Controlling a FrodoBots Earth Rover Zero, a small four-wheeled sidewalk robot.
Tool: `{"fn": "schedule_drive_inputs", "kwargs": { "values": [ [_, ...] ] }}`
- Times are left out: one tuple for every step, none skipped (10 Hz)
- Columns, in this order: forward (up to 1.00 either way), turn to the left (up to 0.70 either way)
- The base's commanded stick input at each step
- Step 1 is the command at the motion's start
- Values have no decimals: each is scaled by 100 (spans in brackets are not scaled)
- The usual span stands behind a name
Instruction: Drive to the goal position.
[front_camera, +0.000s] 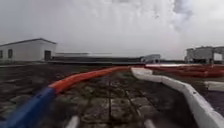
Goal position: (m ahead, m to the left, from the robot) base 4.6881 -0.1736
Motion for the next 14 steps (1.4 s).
{"fn": "schedule_drive_inputs", "kwargs": {
  "values": [
    [70,0],
    [70,0],
    [70,0],
    [70,0],
    [70,0],
    [70,0],
    [70,0],
    [70,0],
    [70,0],
    [70,0],
    [70,0],
    [70,-6],
    [70,-9],
    [70,-1]
  ]
}}
